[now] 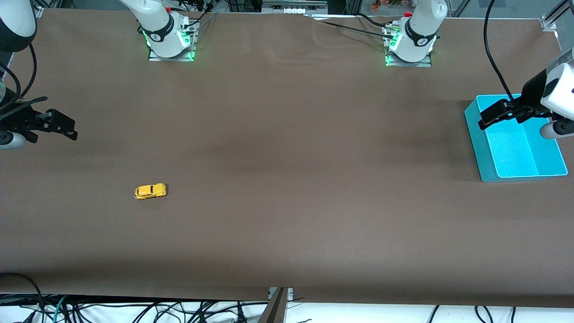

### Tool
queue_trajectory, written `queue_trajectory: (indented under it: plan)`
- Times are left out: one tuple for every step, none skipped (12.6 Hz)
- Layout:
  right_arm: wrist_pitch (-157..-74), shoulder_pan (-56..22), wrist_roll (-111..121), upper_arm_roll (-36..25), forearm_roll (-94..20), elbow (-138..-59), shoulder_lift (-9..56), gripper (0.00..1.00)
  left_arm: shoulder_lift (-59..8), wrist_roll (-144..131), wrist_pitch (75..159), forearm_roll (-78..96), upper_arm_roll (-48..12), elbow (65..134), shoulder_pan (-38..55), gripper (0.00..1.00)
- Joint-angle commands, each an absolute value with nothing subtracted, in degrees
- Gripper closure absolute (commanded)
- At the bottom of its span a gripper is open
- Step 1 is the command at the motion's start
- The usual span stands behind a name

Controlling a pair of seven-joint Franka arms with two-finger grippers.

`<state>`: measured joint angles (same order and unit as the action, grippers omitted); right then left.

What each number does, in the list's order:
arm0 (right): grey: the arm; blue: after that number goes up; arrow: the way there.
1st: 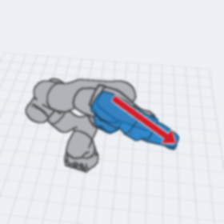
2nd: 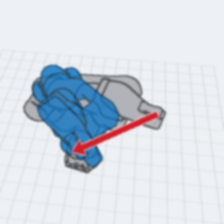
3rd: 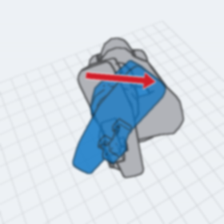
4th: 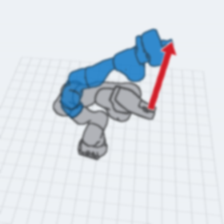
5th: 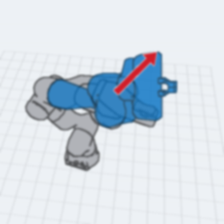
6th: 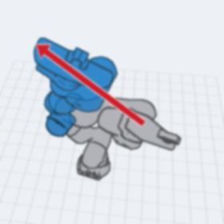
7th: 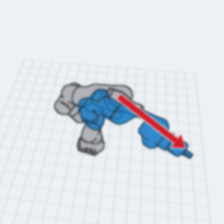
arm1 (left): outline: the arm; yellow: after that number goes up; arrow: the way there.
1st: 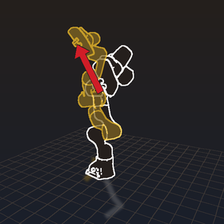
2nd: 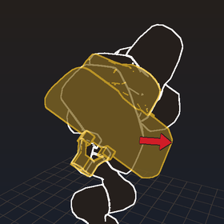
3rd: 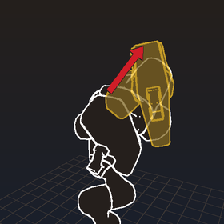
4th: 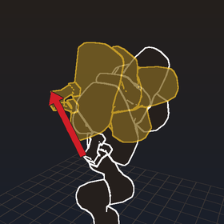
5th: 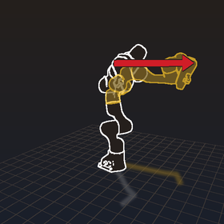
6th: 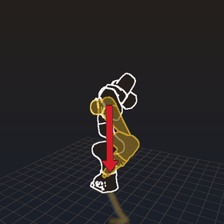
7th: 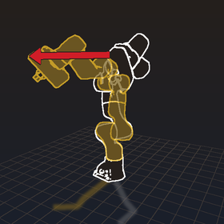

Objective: Wind and store yellow beetle car
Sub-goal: 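Reach the right gripper toward the yellow beetle car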

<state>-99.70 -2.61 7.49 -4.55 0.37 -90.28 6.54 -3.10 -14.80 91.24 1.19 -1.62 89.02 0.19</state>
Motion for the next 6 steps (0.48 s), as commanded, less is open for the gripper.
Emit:
queue_trajectory:
  plan:
    - [-98.43, -2.46, 8.0, -4.39, 0.7, -88.42, 7.38, 0.01, -3.78, -14.5, 89.82, 1.76, -1.49, 87.19, -1.05, 0.0]
    - [-98.35, -2.37, 8.0, -4.39, 0.7, -88.42, 7.38, 0.01, -3.78, -14.5, 89.82, 1.76, -1.49, 87.19, -1.4, 0.0]
    - [-98.35, -2.37, 8.0, -4.39, 0.7, -88.42, 7.38, 0.01, -3.78, -14.41, 89.91, 1.67, -1.49, 87.1, -1.41, 0.0]
    - [-98.35, -2.37, 8.09, -4.39, 0.79, -88.42, 7.38, 0.01, -3.78, -14.15, 90.0, 1.67, -1.41, 87.19, -1.41, 0.0]
    - [-98.35, -2.37, 8.09, -4.39, 0.79, -88.42, 7.38, 0.01, -3.69, -14.06, 90.0, 1.58, -1.49, 87.45, -1.41, 0.0]
    - [-98.35, -2.37, 8.09, -4.39, 0.7, -88.42, 7.38, 0.01, -3.69, -14.06, 90.0, 1.67, -1.58, 87.54, -1.41, 0.0]
